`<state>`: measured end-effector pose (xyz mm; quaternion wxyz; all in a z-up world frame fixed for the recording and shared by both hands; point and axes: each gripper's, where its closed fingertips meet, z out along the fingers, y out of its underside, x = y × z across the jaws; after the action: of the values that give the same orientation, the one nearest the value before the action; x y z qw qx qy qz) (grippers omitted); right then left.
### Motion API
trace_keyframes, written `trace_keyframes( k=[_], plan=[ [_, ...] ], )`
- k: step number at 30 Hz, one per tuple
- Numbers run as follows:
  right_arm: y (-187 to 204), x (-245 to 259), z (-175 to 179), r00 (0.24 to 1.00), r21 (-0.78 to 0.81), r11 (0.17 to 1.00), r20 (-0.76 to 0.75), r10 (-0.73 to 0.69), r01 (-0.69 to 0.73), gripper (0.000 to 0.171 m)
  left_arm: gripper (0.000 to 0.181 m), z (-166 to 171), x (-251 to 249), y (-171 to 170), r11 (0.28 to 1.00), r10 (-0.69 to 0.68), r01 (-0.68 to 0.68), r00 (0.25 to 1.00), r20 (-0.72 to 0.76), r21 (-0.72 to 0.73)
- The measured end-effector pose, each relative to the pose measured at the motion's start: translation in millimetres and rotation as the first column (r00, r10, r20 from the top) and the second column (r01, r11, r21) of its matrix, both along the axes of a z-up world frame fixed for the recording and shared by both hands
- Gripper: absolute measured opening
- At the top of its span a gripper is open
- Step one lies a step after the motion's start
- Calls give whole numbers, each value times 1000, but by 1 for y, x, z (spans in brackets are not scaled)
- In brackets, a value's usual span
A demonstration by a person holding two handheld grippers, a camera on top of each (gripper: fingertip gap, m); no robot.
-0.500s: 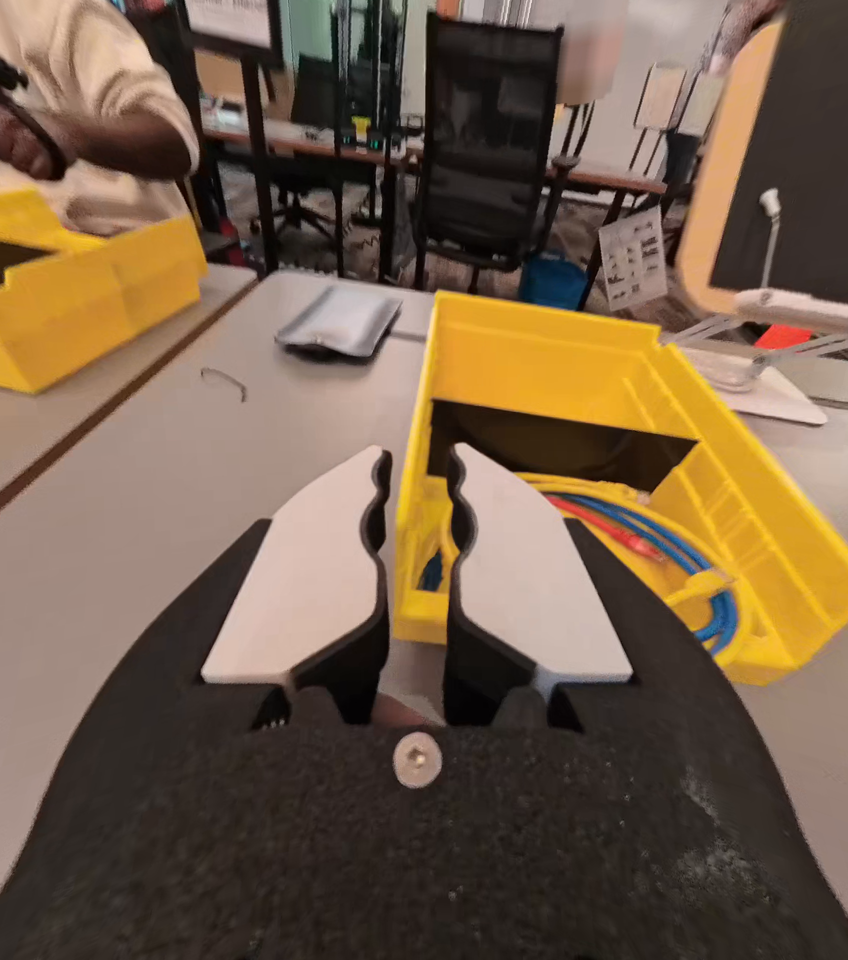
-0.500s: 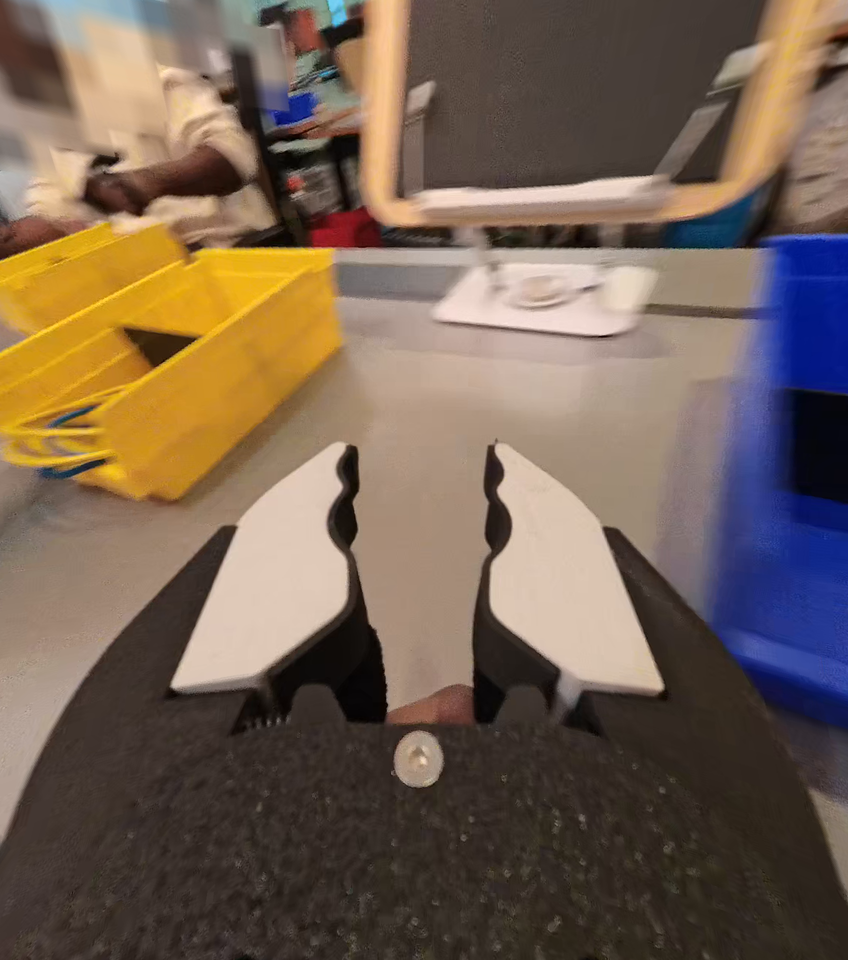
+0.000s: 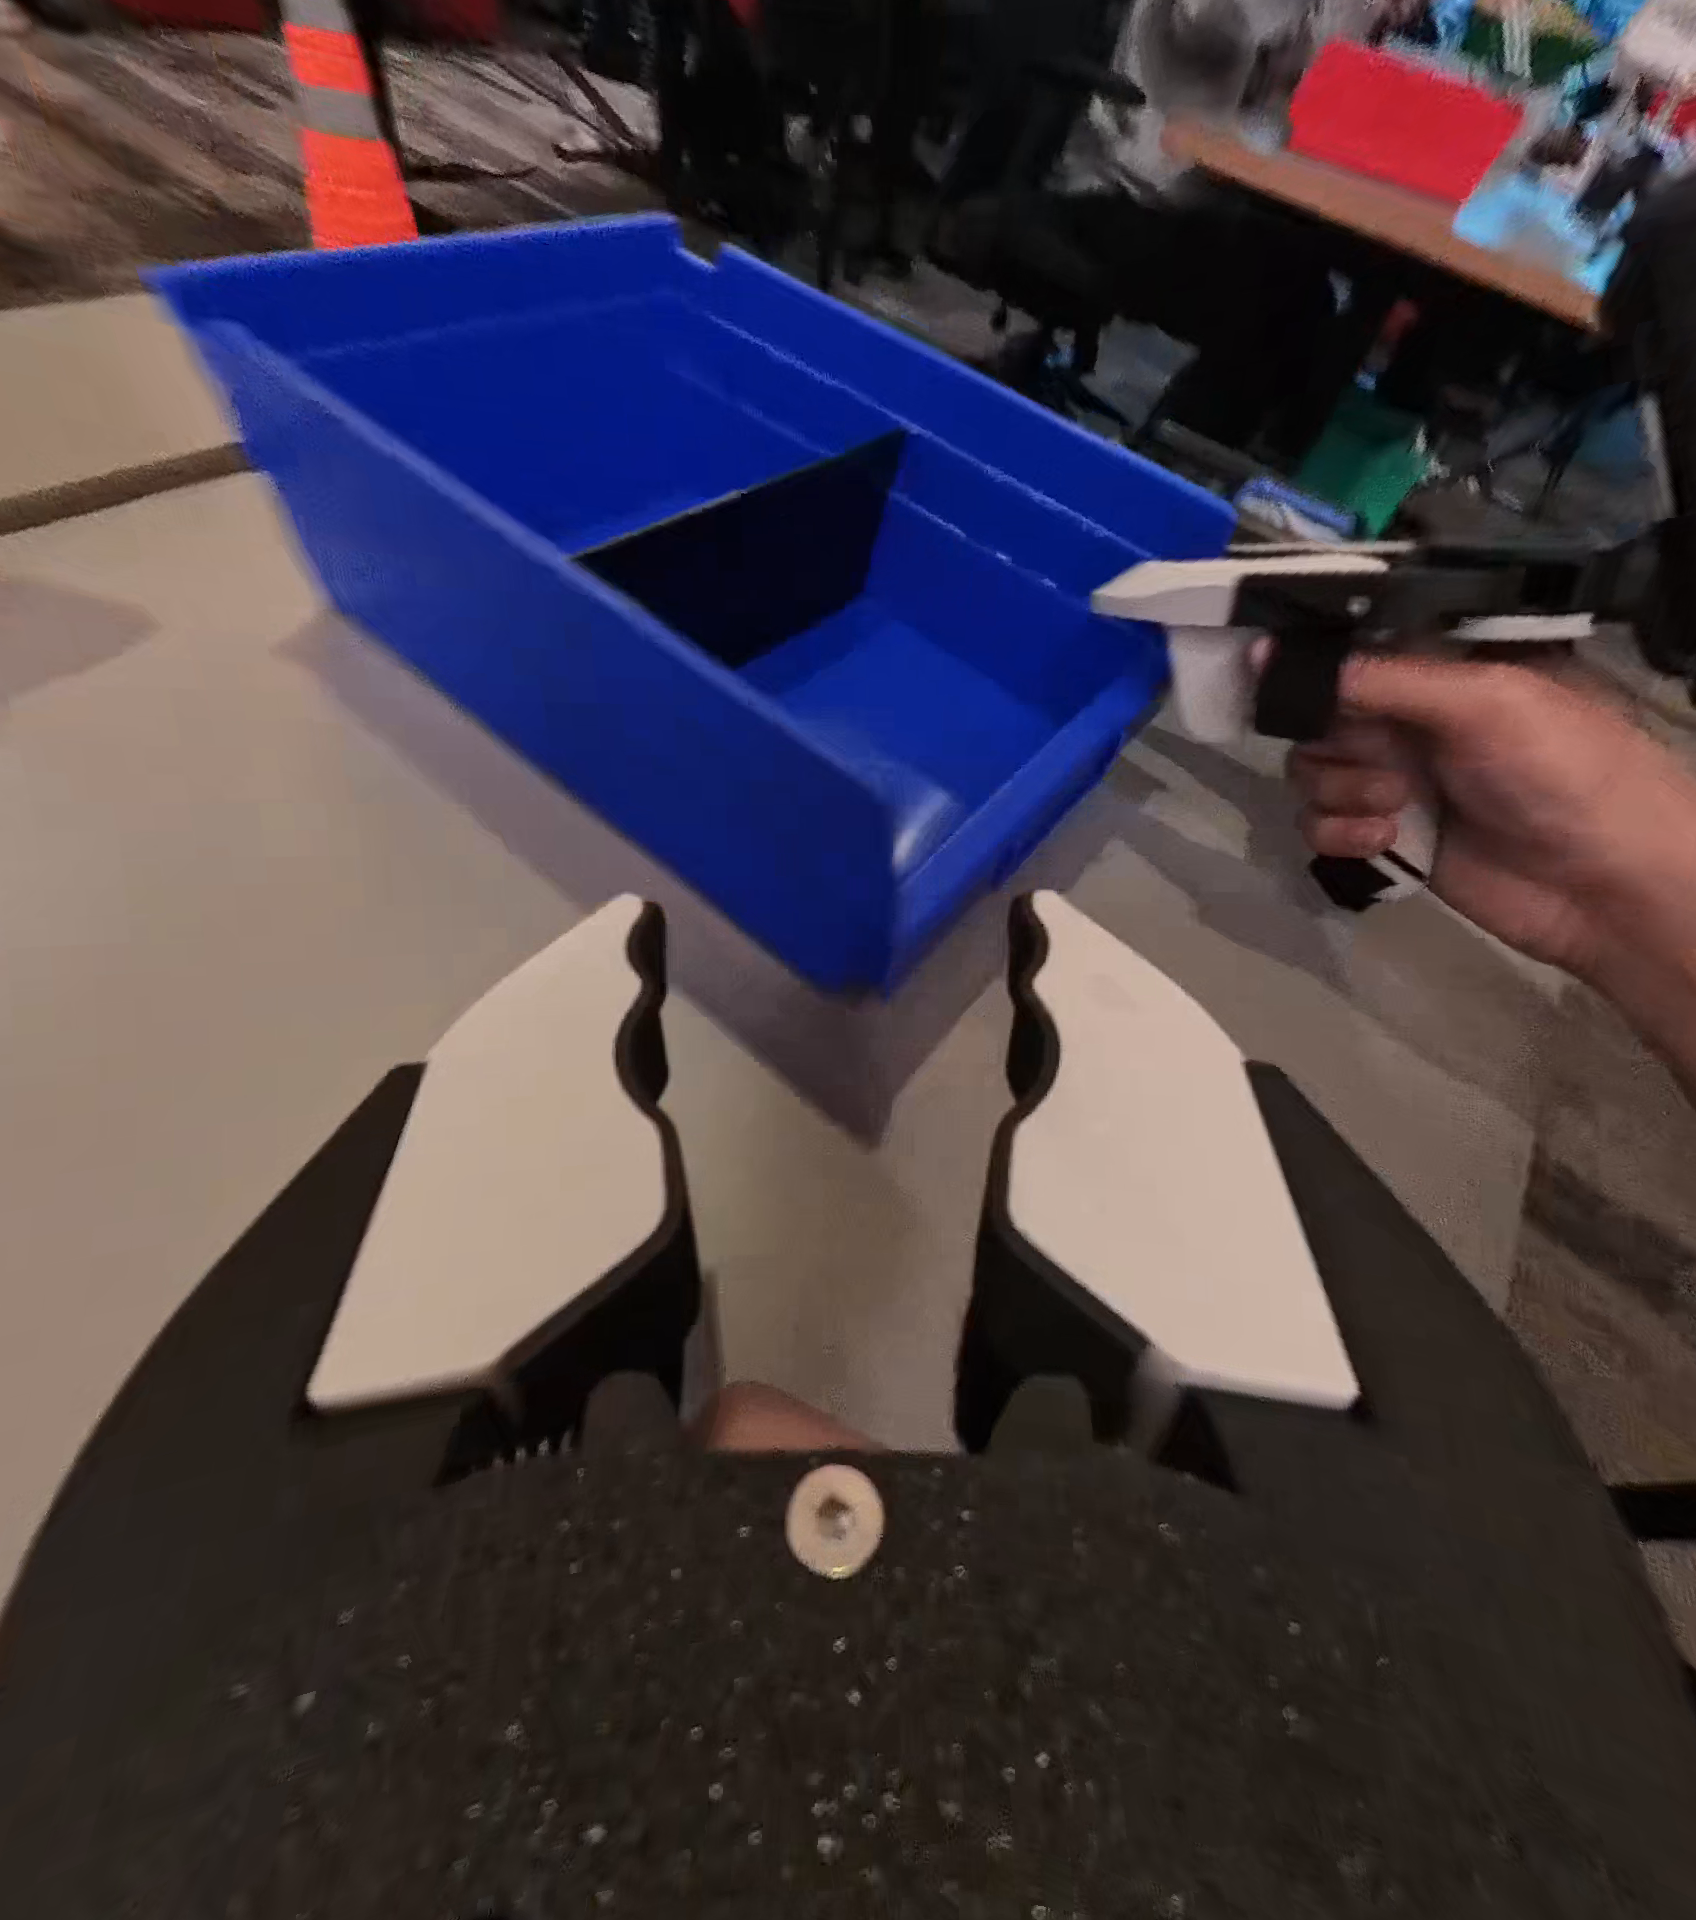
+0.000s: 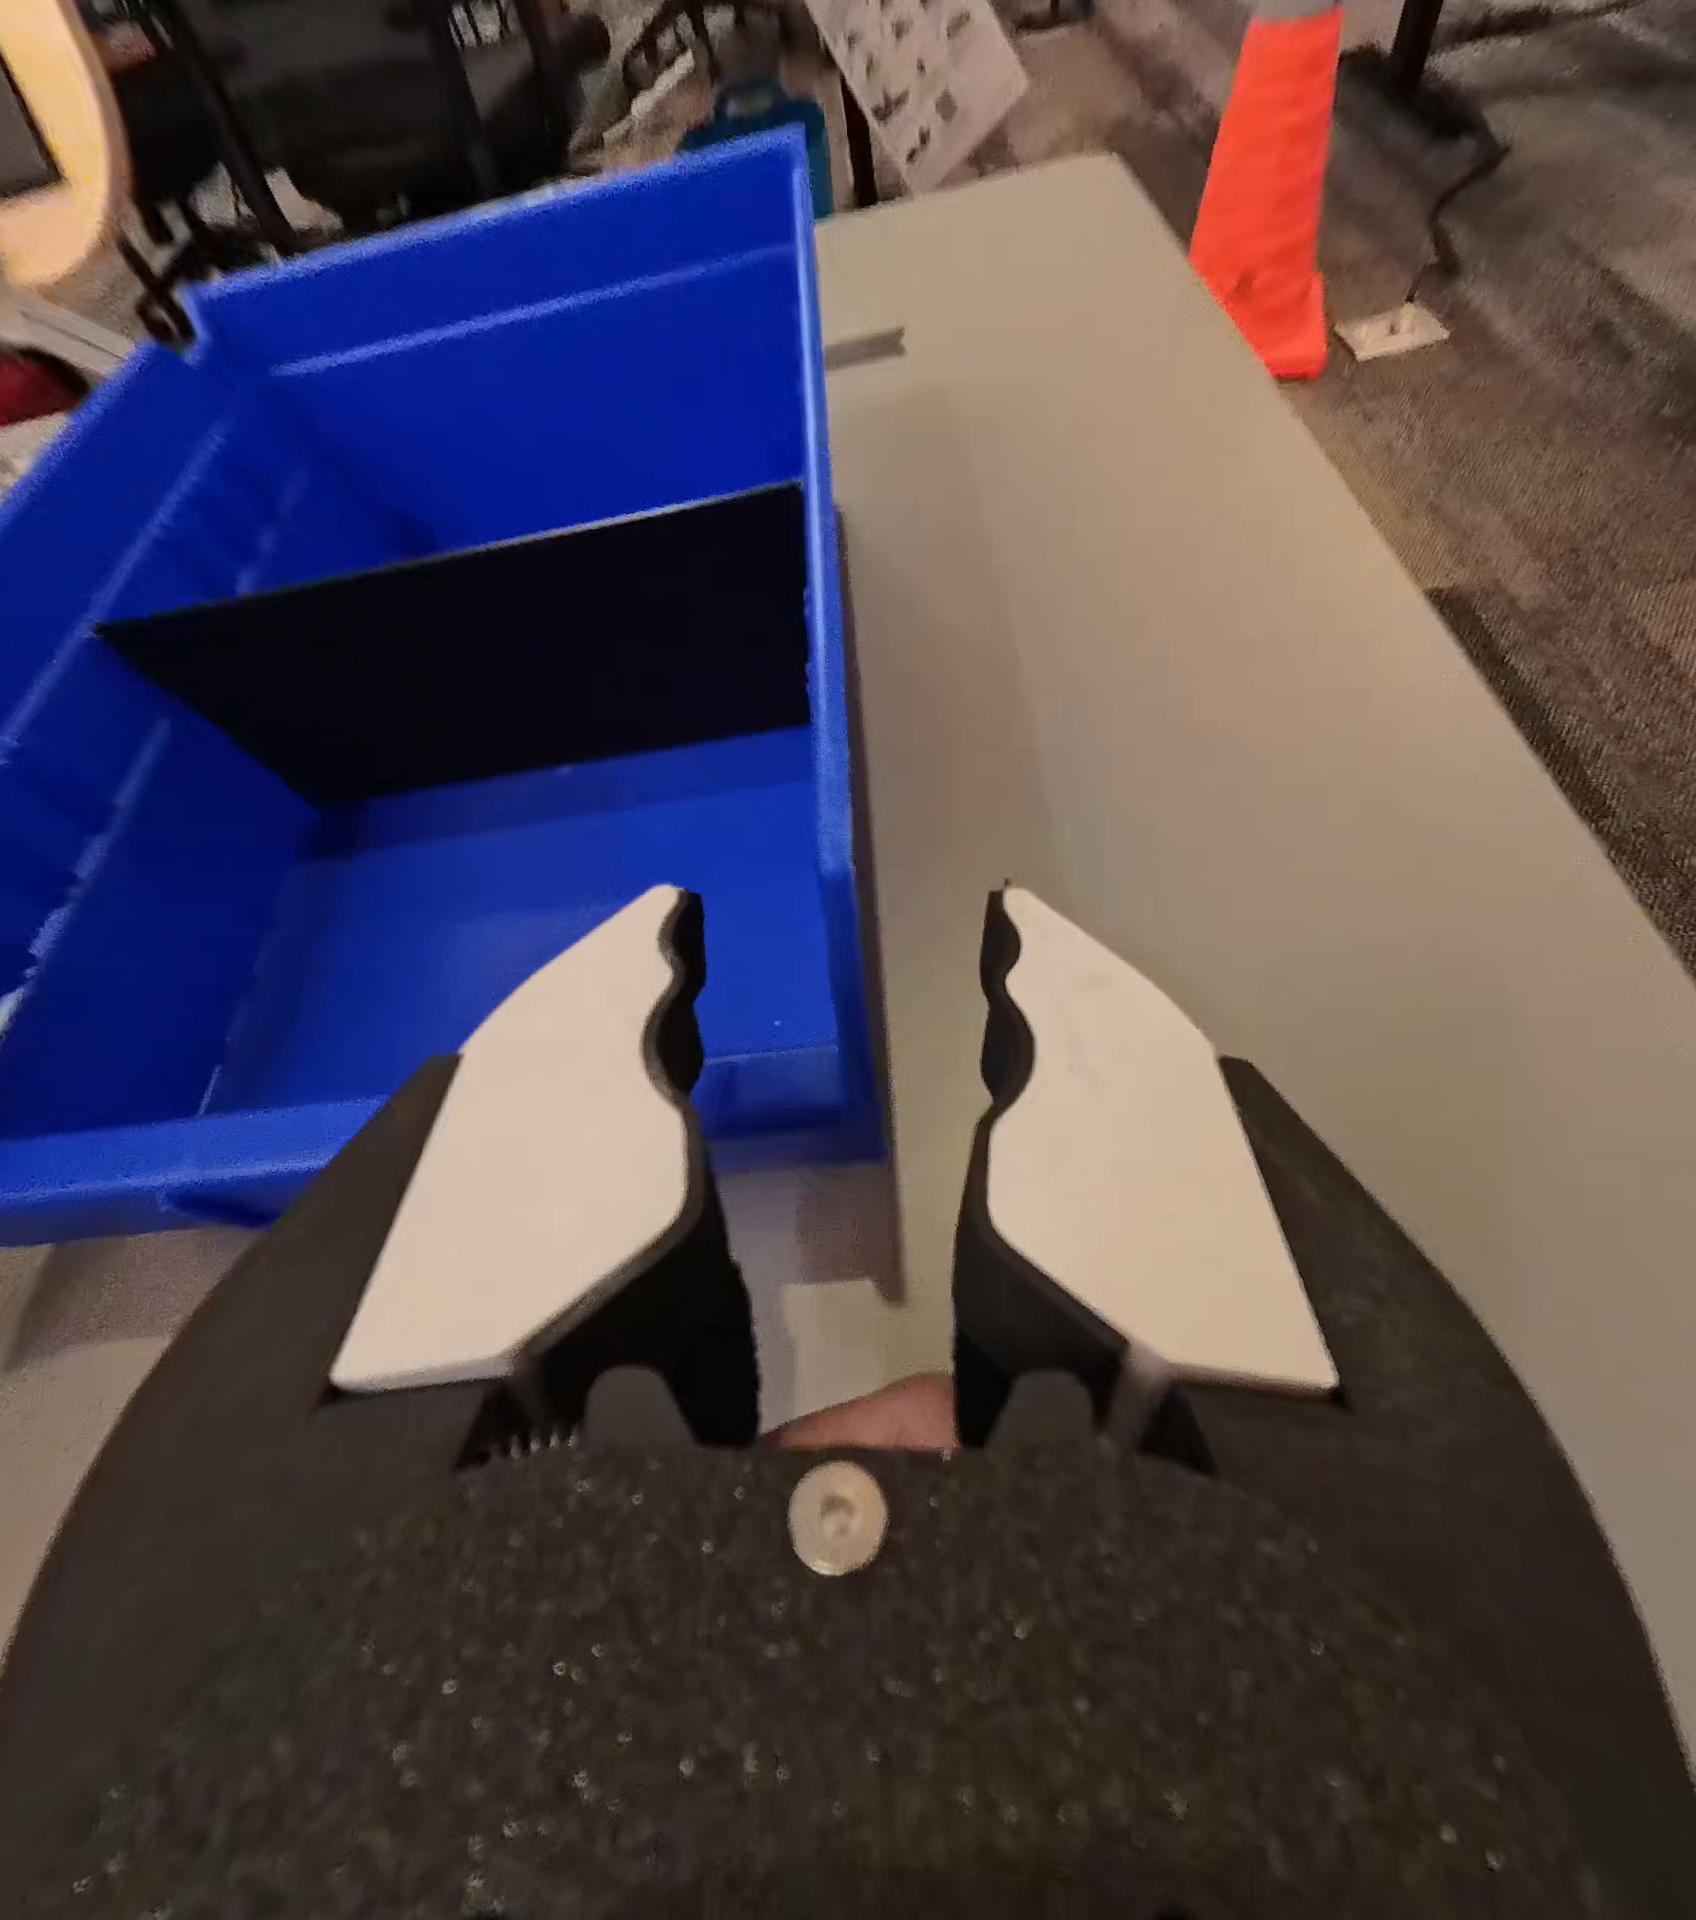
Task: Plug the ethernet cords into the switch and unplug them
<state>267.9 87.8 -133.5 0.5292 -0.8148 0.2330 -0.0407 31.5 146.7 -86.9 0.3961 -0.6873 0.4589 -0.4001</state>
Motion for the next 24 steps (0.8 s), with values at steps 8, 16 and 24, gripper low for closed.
trace_keyframes(
  k=[8,16,24],
  plan=[
    [-4,13,-7,998,-53,997,44,52,-50,4,55,-20,69,-27,995,-71,67,995,-65,-67],
    [5,16,-7,999,12,999,-20,33,-33,5,67,-21,75,-21,999,-46,44,997,-59,-31],
    [-18,20,31,992,34,997,100,-71,68,28,56,2,18,-14,996,-74,72,997,-26,-49]
  ],
)
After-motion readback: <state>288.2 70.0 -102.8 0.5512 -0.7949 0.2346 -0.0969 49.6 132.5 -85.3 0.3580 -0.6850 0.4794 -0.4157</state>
